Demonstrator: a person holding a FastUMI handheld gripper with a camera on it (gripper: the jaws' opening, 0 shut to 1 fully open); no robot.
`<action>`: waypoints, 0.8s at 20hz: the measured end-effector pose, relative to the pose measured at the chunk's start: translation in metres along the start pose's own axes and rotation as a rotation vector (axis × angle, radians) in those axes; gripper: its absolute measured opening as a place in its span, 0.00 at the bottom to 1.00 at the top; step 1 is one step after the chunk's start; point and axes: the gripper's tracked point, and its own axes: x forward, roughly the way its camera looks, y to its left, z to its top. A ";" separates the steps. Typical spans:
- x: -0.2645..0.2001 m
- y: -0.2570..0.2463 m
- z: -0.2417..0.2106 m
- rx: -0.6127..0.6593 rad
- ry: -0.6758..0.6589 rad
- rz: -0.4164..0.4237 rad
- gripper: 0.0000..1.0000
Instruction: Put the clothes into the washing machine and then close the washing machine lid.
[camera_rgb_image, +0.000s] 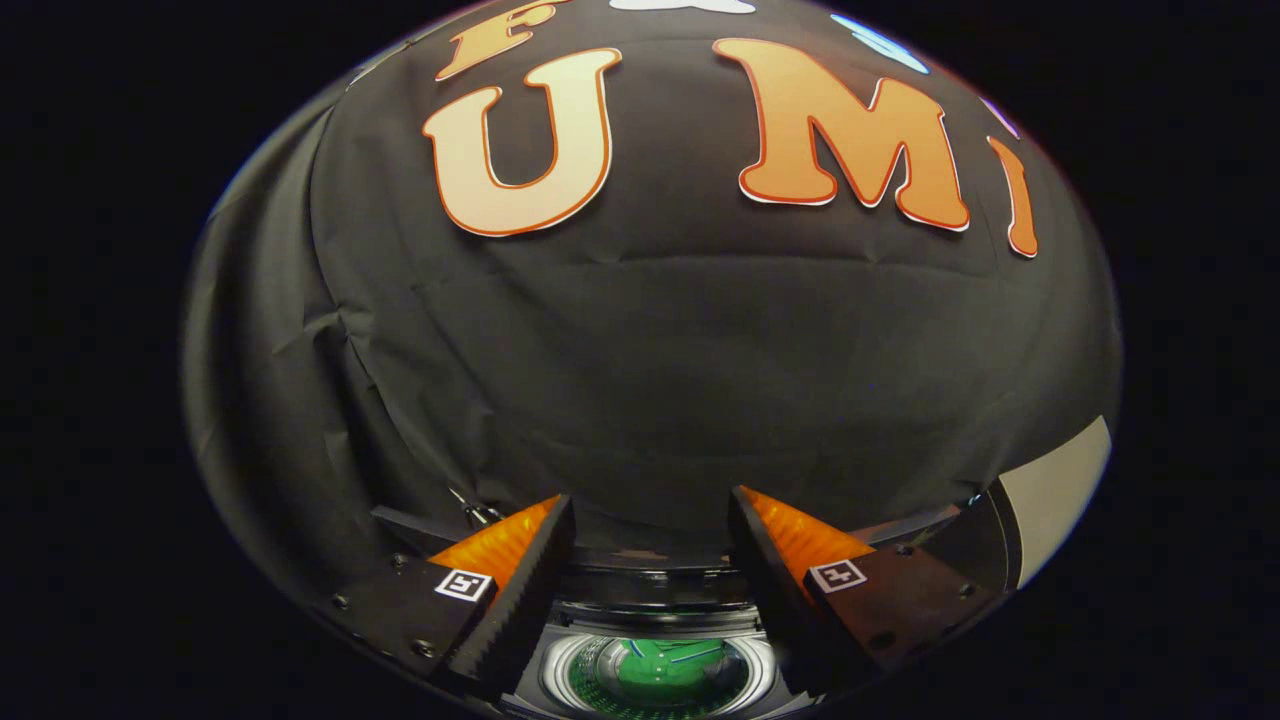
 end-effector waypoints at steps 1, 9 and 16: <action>-0.001 0.000 0.000 0.003 -0.001 -0.003 1.00; -0.030 0.005 -0.019 -0.011 -0.014 -0.014 1.00; -0.058 0.008 -0.042 -0.020 -0.028 -0.030 0.99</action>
